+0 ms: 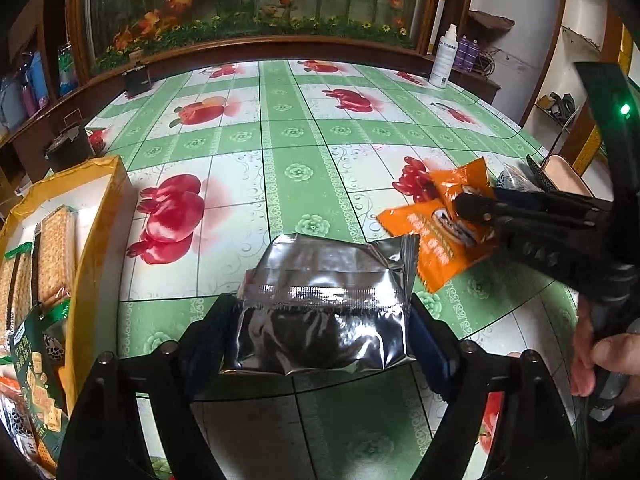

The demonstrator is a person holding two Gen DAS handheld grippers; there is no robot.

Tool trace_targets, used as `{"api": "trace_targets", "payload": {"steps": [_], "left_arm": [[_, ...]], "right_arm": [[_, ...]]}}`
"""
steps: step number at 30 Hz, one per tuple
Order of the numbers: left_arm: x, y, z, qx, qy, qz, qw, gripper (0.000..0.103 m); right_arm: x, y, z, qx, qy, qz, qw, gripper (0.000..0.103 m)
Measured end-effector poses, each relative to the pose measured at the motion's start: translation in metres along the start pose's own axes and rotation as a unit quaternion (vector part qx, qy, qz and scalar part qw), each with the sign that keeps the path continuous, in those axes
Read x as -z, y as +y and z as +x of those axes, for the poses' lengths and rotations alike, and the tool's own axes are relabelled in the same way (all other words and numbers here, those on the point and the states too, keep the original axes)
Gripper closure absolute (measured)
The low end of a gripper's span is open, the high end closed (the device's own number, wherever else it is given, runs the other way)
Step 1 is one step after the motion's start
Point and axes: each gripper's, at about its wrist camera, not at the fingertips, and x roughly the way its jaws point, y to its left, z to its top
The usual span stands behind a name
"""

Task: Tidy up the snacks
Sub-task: 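Carry the foil pack with the left tool while the right tool carries the orange bag toward the tray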

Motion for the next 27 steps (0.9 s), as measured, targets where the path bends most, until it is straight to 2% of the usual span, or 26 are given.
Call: {"api": "trace_targets", "payload": {"steps": [4, 9, 13, 16, 27], "left_arm": [[0.000, 0.001, -0.005, 0.000, -0.011, -0.003, 0.9999, 0.021], [-0.002, 0.011, -0.010, -0.003, -0.020, -0.019, 0.9996, 0.021], [-0.003, 0.019, -0.014, 0.001, -0.028, -0.038, 0.9989, 0.021], [-0.004, 0.015, -0.016, -0.003, -0.033, -0.033, 0.9989, 0.021], [-0.002, 0.012, -0.023, -0.007, -0.043, -0.028, 0.9987, 0.021]], "right_arm": [[-0.002, 0.001, -0.014, -0.014, -0.025, 0.013, 1.000, 0.075], [-0.006, 0.008, -0.030, -0.088, -0.047, 0.029, 0.995, 0.074], [-0.004, 0.026, -0.028, -0.096, -0.043, 0.011, 0.994, 0.074], [-0.001, 0.034, -0.022, -0.107, -0.032, 0.010, 0.994, 0.074], [0.002, 0.033, -0.019, -0.125, -0.027, 0.025, 0.991, 0.074]]}}
